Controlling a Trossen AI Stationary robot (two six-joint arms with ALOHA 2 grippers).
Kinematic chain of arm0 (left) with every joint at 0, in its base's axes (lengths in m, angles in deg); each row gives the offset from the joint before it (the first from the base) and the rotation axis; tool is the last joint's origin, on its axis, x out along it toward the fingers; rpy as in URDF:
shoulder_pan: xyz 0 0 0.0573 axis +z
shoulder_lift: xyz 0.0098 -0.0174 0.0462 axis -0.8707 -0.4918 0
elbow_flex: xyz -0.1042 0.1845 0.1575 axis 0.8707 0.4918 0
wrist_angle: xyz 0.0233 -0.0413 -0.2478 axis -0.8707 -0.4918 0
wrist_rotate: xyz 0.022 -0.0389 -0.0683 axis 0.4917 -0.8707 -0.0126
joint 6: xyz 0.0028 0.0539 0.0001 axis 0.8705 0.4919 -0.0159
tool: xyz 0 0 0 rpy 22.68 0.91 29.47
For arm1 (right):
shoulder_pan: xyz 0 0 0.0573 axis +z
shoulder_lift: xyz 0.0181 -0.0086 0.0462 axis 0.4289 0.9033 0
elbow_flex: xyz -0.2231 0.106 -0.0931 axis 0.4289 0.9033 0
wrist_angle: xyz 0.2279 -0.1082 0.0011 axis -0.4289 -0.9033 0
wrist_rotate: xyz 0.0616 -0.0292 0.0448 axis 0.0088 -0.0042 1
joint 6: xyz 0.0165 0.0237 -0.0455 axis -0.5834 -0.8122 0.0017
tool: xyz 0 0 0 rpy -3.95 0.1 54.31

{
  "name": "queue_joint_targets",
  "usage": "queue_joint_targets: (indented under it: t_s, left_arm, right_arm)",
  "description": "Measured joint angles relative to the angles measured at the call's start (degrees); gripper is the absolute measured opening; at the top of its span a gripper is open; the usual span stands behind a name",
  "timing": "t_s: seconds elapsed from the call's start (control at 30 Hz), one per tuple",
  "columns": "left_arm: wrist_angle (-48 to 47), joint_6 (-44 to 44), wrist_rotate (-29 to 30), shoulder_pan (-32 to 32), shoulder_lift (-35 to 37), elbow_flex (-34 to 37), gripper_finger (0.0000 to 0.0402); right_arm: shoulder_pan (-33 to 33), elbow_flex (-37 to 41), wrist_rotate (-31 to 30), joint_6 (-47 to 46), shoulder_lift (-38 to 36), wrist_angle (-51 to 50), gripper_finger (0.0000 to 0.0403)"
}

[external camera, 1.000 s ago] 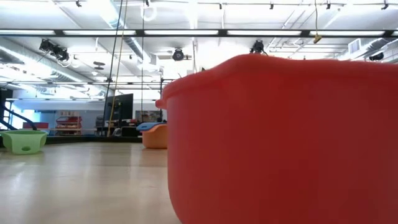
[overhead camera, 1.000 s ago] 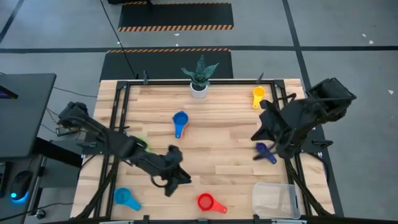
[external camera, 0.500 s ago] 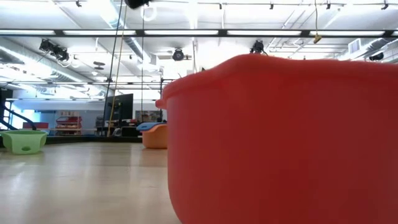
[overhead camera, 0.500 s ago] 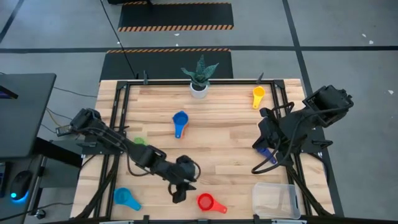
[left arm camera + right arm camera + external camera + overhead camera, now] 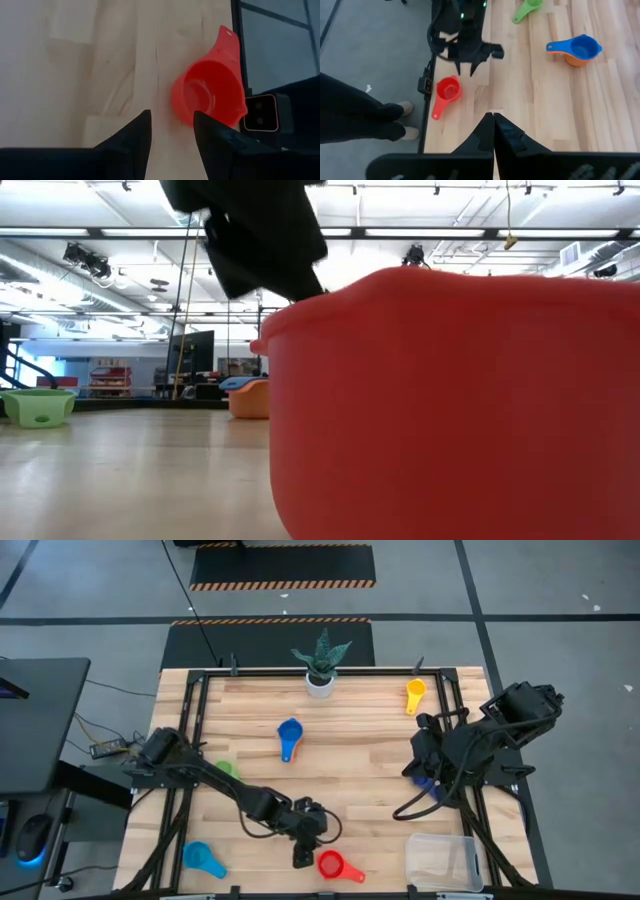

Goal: Nest measuring cups in basket
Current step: Stack the red measuring cup on top of the light blue measuring cup

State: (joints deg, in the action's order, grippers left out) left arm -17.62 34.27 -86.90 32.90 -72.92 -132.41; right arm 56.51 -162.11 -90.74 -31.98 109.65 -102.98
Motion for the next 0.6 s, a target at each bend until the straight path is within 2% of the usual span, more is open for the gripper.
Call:
queue_joint_targets:
  t_s: [0.23, 0.47, 0.6]
  left_arm:
    - [3.6, -0.1, -3.6, -0.2, -3.1, 0.0, 0.0153]
    - [9.1, -0.1, -3.5, -0.3, -4.6, -0.1, 0.0153]
    - [9.2, -0.4, -3.0, -0.3, -6.0, -0.1, 0.0153]
  right_arm:
    - [0.0, 0.0, 0.0, 0.0, 0.0, 0.0, 0.0003]
    - [0.0, 0.0, -0.2, -1.3, 0.0, 0.0, 0.0003]
    - [0.0, 0.0, -1.1, -1.4, 0.0, 0.0, 0.0003]
